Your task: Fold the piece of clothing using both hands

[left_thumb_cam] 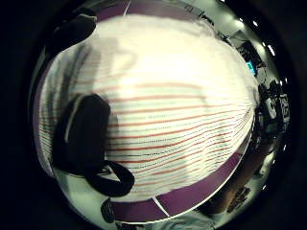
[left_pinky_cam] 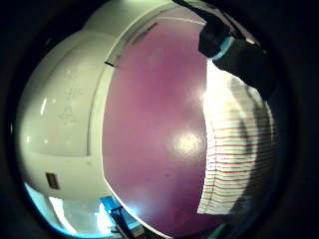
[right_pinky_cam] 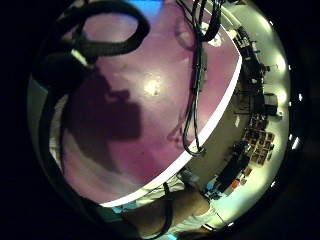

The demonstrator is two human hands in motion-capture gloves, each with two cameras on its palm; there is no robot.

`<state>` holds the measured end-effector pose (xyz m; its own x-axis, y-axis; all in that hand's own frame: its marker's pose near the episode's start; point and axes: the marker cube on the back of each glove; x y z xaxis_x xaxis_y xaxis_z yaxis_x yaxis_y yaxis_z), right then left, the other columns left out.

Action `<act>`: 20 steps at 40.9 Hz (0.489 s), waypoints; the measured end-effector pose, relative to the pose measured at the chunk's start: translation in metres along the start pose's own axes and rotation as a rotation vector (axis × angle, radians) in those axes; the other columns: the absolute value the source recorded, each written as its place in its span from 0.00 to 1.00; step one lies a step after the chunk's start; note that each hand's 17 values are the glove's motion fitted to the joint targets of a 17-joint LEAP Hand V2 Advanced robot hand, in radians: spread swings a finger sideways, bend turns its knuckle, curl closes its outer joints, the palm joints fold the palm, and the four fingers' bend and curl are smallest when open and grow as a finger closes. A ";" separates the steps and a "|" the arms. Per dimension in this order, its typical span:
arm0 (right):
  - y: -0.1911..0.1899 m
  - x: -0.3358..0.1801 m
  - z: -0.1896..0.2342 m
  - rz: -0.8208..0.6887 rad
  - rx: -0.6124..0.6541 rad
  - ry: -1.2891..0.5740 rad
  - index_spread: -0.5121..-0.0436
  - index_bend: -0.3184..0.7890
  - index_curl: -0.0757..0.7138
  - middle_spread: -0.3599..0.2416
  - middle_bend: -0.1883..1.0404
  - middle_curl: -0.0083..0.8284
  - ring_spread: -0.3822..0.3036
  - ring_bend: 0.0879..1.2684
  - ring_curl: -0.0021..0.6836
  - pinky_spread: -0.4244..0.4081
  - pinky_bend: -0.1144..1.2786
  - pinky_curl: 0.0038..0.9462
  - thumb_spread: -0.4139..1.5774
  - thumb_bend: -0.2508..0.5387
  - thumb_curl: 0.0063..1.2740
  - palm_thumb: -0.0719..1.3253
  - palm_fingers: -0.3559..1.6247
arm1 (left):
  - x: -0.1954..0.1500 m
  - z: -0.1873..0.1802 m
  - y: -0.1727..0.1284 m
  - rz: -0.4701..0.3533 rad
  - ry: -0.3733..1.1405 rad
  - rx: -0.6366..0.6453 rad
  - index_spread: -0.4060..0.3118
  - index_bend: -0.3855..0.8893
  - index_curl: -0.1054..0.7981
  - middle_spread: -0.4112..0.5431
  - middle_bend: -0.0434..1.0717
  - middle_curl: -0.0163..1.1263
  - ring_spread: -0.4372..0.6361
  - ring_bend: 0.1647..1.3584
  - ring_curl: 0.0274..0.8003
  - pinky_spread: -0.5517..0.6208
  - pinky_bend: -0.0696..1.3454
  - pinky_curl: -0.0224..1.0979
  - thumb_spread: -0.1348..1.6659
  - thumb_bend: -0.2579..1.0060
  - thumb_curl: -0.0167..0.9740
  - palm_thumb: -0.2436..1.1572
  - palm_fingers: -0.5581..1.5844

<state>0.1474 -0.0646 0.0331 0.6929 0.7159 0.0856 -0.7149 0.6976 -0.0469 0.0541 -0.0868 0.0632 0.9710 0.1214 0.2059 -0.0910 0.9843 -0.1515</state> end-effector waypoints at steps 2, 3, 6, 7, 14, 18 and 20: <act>0.002 0.004 0.005 0.030 -0.027 0.052 0.45 0.28 0.34 0.42 0.28 0.45 0.45 0.50 0.59 0.56 0.51 0.43 0.80 0.26 0.18 0.46 0.48 | 0.001 0.007 0.000 0.004 0.019 -0.040 0.33 0.43 0.50 0.24 0.18 0.37 0.30 0.34 0.45 0.60 0.28 0.36 0.80 0.17 0.23 0.51 0.51; 0.004 0.006 0.006 0.047 -0.044 0.082 0.46 0.25 0.32 0.43 0.27 0.44 0.42 0.55 0.61 0.54 0.54 0.44 0.80 0.25 0.17 0.43 0.51 | 0.002 0.009 0.000 0.003 0.026 -0.055 0.34 0.42 0.50 0.25 0.18 0.37 0.33 0.32 0.44 0.62 0.29 0.36 0.81 0.17 0.22 0.49 0.49; 0.006 0.008 0.009 0.076 -0.058 0.146 0.47 0.21 0.25 0.44 0.29 0.44 0.40 0.62 0.63 0.47 0.61 0.46 0.81 0.25 0.17 0.39 0.55 | 0.002 0.013 0.001 -0.003 0.041 -0.073 0.35 0.42 0.50 0.29 0.14 0.35 0.38 0.31 0.43 0.64 0.31 0.37 0.86 0.18 0.19 0.44 0.47; 0.005 0.008 0.010 0.082 -0.048 0.162 0.47 0.20 0.23 0.44 0.30 0.44 0.39 0.63 0.63 0.43 0.63 0.45 0.81 0.26 0.17 0.39 0.57 | 0.002 0.013 0.001 -0.003 0.042 -0.074 0.36 0.42 0.50 0.30 0.14 0.34 0.39 0.31 0.43 0.65 0.32 0.37 0.87 0.18 0.18 0.42 0.46; 0.005 0.004 0.013 0.081 -0.046 0.240 0.42 0.24 0.15 0.39 0.41 0.50 0.29 0.68 0.66 0.27 0.65 0.47 0.82 0.37 0.19 0.48 0.64 | 0.010 0.016 0.013 0.034 0.052 -0.151 0.38 0.42 0.50 0.34 0.16 0.31 0.44 0.33 0.42 0.69 0.33 0.37 0.93 0.19 0.14 0.33 0.46; 0.007 -0.004 0.008 0.025 -0.024 0.157 0.41 0.34 0.17 0.32 0.45 0.52 0.25 0.67 0.67 0.22 0.61 0.46 0.83 0.43 0.21 0.56 0.69 | 0.010 0.015 0.009 0.031 0.051 -0.120 0.38 0.42 0.50 0.34 0.17 0.30 0.45 0.34 0.42 0.69 0.33 0.37 0.95 0.19 0.13 0.30 0.47; 0.000 -0.010 -0.001 -0.009 0.059 0.044 0.40 0.38 0.19 0.29 0.45 0.52 0.24 0.65 0.65 0.20 0.59 0.46 0.82 0.45 0.22 0.61 0.72 | 0.007 0.015 0.005 0.016 0.041 -0.081 0.38 0.42 0.50 0.35 0.17 0.30 0.46 0.35 0.42 0.70 0.33 0.37 0.96 0.20 0.12 0.29 0.47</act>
<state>0.1405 -0.0716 0.0309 0.7016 0.7113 0.0420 -0.7122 0.7018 0.0123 0.0577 -0.0796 0.0784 0.9781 0.1296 0.1631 -0.0895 0.9685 -0.2325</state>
